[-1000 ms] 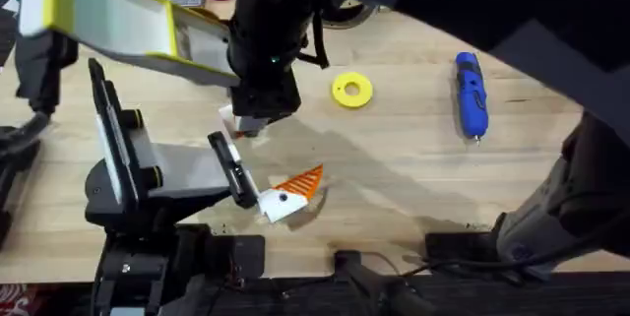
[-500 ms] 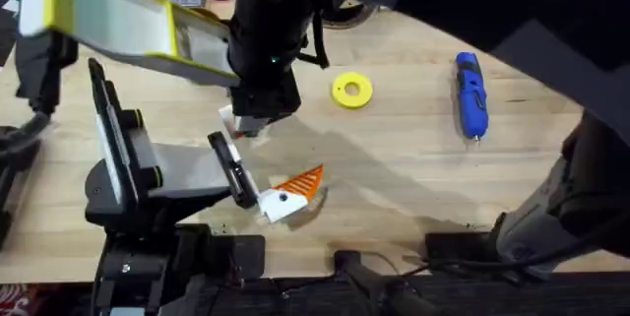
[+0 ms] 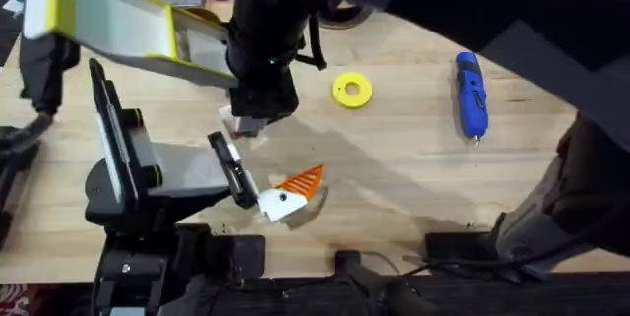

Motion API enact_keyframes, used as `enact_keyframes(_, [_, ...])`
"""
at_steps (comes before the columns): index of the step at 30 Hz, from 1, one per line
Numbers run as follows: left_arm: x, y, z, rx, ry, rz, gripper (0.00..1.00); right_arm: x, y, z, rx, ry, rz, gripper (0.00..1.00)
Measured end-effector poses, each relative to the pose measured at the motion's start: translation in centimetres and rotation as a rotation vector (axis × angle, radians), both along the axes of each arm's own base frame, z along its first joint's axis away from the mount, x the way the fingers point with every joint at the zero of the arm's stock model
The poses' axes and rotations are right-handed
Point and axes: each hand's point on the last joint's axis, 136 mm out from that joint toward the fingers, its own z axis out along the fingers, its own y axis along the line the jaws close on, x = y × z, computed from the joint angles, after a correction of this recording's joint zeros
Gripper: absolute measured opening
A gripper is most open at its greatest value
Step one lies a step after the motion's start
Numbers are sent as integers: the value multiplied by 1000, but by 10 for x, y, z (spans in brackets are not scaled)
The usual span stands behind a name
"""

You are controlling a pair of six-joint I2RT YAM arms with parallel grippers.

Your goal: Pick up the gripper from the table and insert it into the empty holder that is missing its gripper. Then pick up a screw, insert it into the mounting hole, and use the screwdriver to tighten it. Finally, clean up the table by picking up the vegetable and placing it into the bucket.

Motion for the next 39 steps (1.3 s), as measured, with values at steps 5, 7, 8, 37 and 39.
enact_keyframes(5, [0,0,0,0,1,0,990,0,0,0,0,0,0,6])
enact_keyframes(7, [0,0,0,0,0,0,991,0,0,0,0,0,0,6])
enact_keyframes(8, [0,0,0,0,0,0,991,0,0,0,0,0,0,6])
enact_keyframes(37, [0,0,0,3,-7,-1,990,-1,0,0,-3,4,-6,994])
enact_keyframes(39, [0,0,0,3,-7,-1,990,-1,0,0,-2,4,-6,997])
